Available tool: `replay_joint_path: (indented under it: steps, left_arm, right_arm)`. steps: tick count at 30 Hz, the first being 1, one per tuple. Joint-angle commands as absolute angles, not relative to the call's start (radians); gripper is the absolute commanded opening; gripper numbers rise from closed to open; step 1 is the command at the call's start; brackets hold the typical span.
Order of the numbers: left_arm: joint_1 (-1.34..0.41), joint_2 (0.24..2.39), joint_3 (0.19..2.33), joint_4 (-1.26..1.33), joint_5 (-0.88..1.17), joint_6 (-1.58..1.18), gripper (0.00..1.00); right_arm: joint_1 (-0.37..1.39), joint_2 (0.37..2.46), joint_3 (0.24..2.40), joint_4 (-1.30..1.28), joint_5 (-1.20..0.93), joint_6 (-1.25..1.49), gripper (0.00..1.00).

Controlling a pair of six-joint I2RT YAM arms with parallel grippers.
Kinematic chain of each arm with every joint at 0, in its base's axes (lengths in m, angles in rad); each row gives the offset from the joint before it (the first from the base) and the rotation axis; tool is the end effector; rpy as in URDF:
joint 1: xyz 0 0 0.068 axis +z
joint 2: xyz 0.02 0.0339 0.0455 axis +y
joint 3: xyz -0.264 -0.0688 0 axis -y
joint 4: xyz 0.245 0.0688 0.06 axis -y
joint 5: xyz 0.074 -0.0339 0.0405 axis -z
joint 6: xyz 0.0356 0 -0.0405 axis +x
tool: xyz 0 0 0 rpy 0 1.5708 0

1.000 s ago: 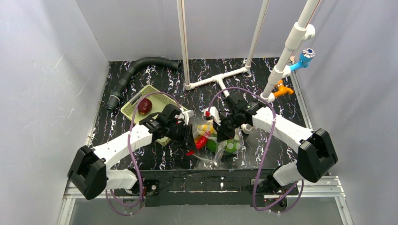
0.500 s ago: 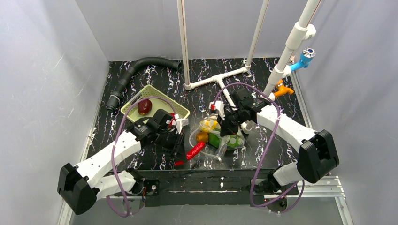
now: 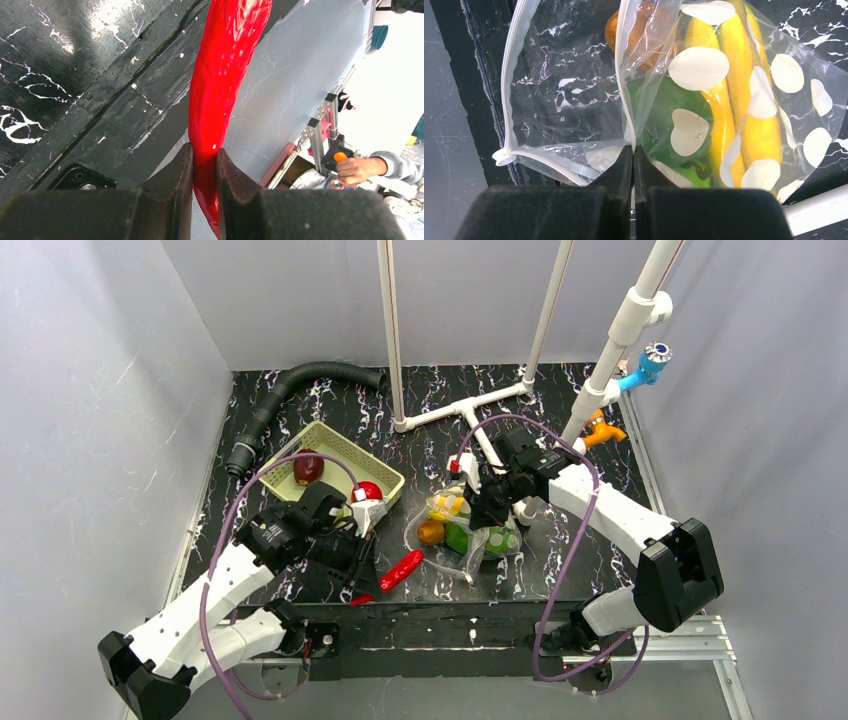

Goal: Open the zip-top bag and remove the fake food
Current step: Place the fake vegetable in the bin.

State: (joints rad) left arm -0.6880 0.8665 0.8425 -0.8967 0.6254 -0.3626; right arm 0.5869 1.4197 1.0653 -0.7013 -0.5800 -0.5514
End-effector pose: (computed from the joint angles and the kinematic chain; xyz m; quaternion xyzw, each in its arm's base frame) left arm 0.1086 -0.1162 0.2869 0.2430 0.8739 -0.4046 0.1167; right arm 0.2240 0.1724 0.2554 -0.5607 0.7413 0.2808 0.2391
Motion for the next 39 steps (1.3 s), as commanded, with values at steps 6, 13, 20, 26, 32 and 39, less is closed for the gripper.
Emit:
replay_joint_path:
  steps: [6,13,20,26,32,39]
  left_arm:
    - [-0.672,0.827,0.916,-0.965,0.597,-0.343,0.0]
    - [-0.663,0.786,0.925,-0.969,0.514,-0.358,0.0]
    - [-0.649,0.759,0.919,-0.906,0.393,-0.4,0.0]
    - [-0.642,0.714,0.886,-0.821,0.241,-0.462,0.0]
    - [-0.635,0.697,0.846,-0.778,0.146,-0.509,0.0]
    - [-0.614,0.733,0.816,-0.727,-0.05,-0.638,0.0]
  right_arm:
    - [0.568,1.384,1.064,-0.68,-0.607,-0.541,0.01]
    - [0.566,1.384,1.063,-0.682,-0.615,-0.543,0.01]
    - [0.566,1.379,1.062,-0.683,-0.618,-0.544,0.01]
    - [0.565,1.378,1.06,-0.683,-0.62,-0.545,0.01]
    - [0.563,1.376,1.056,-0.68,-0.622,-0.545,0.01]
    - [0.561,1.37,1.054,-0.679,-0.624,-0.545,0.01]
